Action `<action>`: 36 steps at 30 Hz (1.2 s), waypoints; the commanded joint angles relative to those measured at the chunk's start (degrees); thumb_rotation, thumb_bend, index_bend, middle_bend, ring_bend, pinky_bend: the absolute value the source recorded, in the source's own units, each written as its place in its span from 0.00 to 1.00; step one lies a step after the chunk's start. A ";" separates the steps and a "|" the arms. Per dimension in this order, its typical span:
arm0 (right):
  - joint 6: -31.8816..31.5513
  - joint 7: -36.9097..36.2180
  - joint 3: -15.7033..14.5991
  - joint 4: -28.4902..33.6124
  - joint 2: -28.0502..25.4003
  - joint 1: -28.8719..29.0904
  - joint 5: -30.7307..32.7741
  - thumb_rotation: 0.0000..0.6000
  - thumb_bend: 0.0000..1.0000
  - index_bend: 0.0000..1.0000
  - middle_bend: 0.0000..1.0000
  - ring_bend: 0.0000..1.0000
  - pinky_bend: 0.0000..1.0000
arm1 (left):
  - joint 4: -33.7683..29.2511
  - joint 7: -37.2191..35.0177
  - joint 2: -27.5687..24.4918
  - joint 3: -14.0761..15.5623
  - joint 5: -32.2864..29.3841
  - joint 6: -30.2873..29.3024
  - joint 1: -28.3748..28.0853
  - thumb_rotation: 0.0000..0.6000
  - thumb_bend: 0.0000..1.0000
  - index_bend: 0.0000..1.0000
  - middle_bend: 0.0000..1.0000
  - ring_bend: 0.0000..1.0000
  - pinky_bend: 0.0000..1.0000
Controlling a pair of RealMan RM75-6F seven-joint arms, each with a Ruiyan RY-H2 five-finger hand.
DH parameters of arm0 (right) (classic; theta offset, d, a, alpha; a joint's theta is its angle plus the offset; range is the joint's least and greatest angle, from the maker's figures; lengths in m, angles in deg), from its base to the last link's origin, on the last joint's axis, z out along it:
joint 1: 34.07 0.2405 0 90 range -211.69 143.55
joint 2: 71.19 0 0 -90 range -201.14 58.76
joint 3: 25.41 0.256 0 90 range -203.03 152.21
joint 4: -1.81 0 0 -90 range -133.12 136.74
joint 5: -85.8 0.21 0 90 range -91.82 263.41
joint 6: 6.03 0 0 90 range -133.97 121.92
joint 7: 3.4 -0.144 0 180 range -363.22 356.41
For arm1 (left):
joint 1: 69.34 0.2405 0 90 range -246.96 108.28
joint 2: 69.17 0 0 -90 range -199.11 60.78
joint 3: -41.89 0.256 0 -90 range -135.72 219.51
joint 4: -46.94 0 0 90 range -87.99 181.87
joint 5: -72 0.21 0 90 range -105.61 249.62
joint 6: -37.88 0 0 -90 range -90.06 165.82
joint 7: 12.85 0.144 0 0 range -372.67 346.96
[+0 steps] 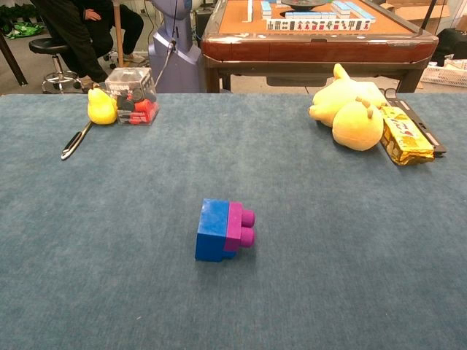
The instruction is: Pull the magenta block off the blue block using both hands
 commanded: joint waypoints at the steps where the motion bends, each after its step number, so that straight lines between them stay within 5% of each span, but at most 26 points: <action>1: -0.47 0.31 -0.13 0.08 0.13 -0.19 -0.27 1.00 0.25 0.17 0.46 0.44 0.66 | -0.50 -0.36 -0.01 -0.02 0.25 0.11 -0.18 1.00 0.12 0.20 0.39 0.51 0.74; 9: -0.79 -0.91 0.50 0.92 -0.98 -0.24 0.19 1.00 0.25 0.19 0.46 0.44 0.66 | -6.52 -0.20 -0.39 -0.40 2.86 0.96 -2.05 1.00 0.12 0.19 0.42 0.55 0.81; 13: -1.08 -0.89 0.86 1.16 -1.35 -0.07 0.00 1.00 0.25 0.19 0.46 0.44 0.66 | -11.07 2.17 -0.18 -0.42 5.53 2.73 -4.18 1.00 0.12 0.19 0.55 0.66 0.95; 18: -1.68 -1.19 1.02 1.34 -1.57 -0.01 -0.62 1.00 0.25 0.19 0.46 0.44 0.66 | -17.59 6.31 0.82 -1.12 6.32 7.53 -7.78 1.00 0.06 0.18 0.69 0.77 1.00; 21: -1.67 -1.83 1.17 1.57 -2.07 0.01 -0.49 1.00 0.25 0.19 0.46 0.44 0.66 | -20.80 7.73 1.55 -1.82 6.10 11.45 -10.61 1.00 0.00 0.09 0.75 0.83 1.00; 27: -1.62 -2.82 1.40 1.91 -2.91 0.10 -0.40 1.00 0.25 0.19 0.46 0.44 0.66 | -25.70 12.49 3.58 -3.85 1.70 20.02 -16.46 1.00 0.00 0.04 0.84 0.90 1.00; 36: -1.32 -3.94 1.33 1.11 -2.89 0.18 -0.24 1.00 0.25 0.19 0.46 0.44 0.66 | -29.60 25.28 7.89 -5.95 -13.37 29.87 -24.69 1.00 0.00 0.04 0.89 0.96 1.00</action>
